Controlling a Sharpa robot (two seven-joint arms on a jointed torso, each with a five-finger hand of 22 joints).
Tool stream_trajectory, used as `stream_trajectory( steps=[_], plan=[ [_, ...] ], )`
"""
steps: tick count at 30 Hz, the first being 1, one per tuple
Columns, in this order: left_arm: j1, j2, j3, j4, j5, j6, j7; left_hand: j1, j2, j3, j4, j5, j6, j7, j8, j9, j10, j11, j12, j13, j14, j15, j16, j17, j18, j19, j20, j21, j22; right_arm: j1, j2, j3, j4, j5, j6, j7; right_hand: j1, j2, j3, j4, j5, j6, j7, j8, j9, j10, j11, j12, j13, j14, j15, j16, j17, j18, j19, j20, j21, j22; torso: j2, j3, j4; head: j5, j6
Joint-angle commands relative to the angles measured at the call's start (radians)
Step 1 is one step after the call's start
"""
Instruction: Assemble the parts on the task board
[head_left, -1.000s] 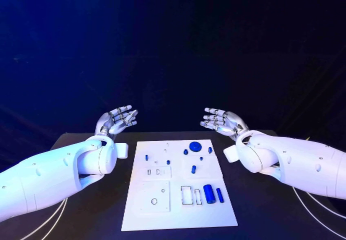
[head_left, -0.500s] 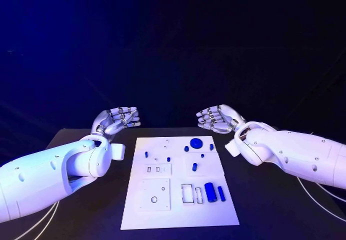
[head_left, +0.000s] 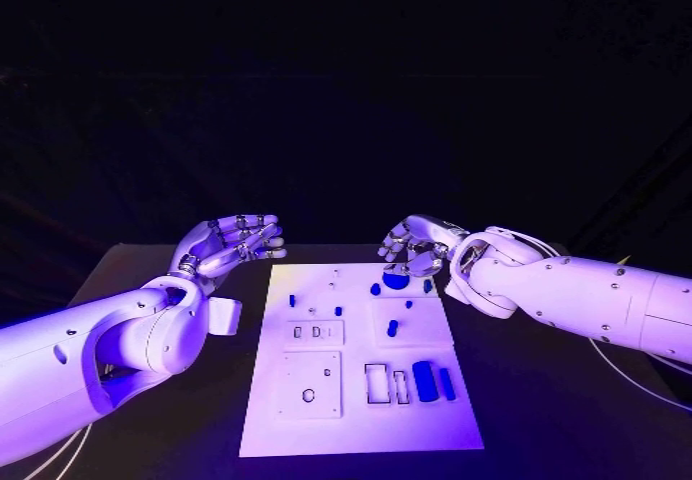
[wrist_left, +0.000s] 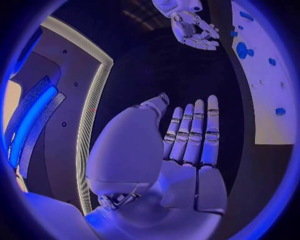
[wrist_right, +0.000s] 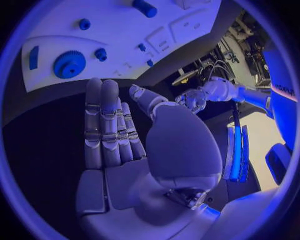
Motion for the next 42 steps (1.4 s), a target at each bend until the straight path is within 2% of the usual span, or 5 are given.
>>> stream_trajectory(
  steps=[1, 5, 11, 23, 42],
  plan=[
    [0.004, -0.006, 0.002, 0.023, -0.016, 0.046, -0.007, -0.003, -0.013, 0.006, -0.001, -0.003, 0.007, 0.027, 0.003, 0.0, 0.006, -0.001, -0.009, 0.0, 0.004, 0.001, 0.001, 0.002, 0.01, 0.007, 0.002, 0.005, 0.002, 0.001, 0.008, 0.0, -0.003, -0.226, 0.081, -0.092, 0.001, -0.011, -0.006, 0.011, -0.006, -0.003, -0.006, -0.008, 0.016, -0.034, 0.002, -0.001, 0.01, 0.005, 0.001, 0.143, 0.133, -0.001, 0.032, 0.002, 0.131, 0.149, 0.025, -0.003, 0.0161, -0.011, 0.004],
    [0.006, -0.01, 0.002, 0.036, -0.017, 0.047, -0.009, -0.004, -0.013, 0.006, -0.001, -0.003, 0.006, 0.027, 0.002, 0.0, 0.006, -0.001, -0.01, 0.0, 0.003, 0.002, 0.001, 0.003, 0.01, 0.008, 0.001, 0.007, 0.002, 0.002, 0.016, 0.0, -0.006, -0.276, 0.097, -0.111, 0.011, -0.013, -0.036, 0.023, -0.008, -0.014, -0.007, -0.016, 0.043, -0.072, 0.006, -0.003, 0.032, 0.043, 0.007, 0.489, 0.47, -0.049, 0.116, 0.006, 0.443, 0.535, 0.041, -0.0055, 0.0248, -0.02, 0.007],
    [0.007, -0.006, 0.002, 0.037, -0.017, 0.049, -0.012, -0.006, -0.014, 0.007, -0.001, -0.002, 0.004, 0.029, 0.001, -0.001, 0.005, 0.0, -0.013, -0.001, 0.0, 0.003, -0.001, 0.004, 0.009, 0.008, 0.001, 0.008, 0.003, 0.002, 0.026, 0.0, -0.011, -0.316, 0.125, -0.13, 0.024, -0.01, -0.061, 0.039, -0.007, -0.021, -0.007, -0.023, 0.067, -0.08, 0.006, -0.002, 0.054, 0.067, 0.008, 0.657, 0.641, -0.076, 0.161, 0.013, 0.615, 0.757, 0.059, -0.01, 0.0338, -0.033, 0.012],
    [0.007, -0.01, 0.003, 0.041, -0.017, 0.055, -0.013, -0.009, -0.015, 0.007, -0.001, -0.003, 0.003, 0.03, 0.0, -0.001, 0.003, 0.002, -0.016, -0.001, -0.004, 0.004, -0.003, 0.005, 0.008, 0.008, 0.001, 0.01, 0.003, 0.001, 0.032, 0.0, -0.018, -0.357, 0.135, -0.171, 0.03, -0.006, -0.059, 0.052, -0.002, -0.027, -0.01, -0.03, 0.079, -0.072, 0.004, 0.0, 0.066, 0.077, 0.008, 0.719, 0.706, -0.096, 0.199, 0.016, 0.711, 0.89, 0.068, -0.0137, 0.0459, -0.046, 0.01],
    [0.007, -0.016, 0.003, 0.045, -0.017, 0.058, -0.016, -0.01, -0.015, 0.007, -0.001, -0.003, 0.003, 0.03, 0.0, -0.001, 0.003, 0.002, -0.017, -0.001, -0.006, 0.004, -0.005, 0.006, 0.008, 0.008, 0.001, 0.011, 0.004, -0.001, 0.043, 0.0, -0.03, -0.362, 0.159, -0.185, 0.034, 0.008, 0.036, 0.066, -0.005, 0.015, -0.014, -0.012, 0.107, -0.018, -0.003, 0.008, 0.074, 0.081, 0.002, 0.764, 0.745, -0.11, 0.225, 0.017, 0.782, 0.989, 0.08, -0.0152, 0.0505, -0.048, 0.016]
  ],
)
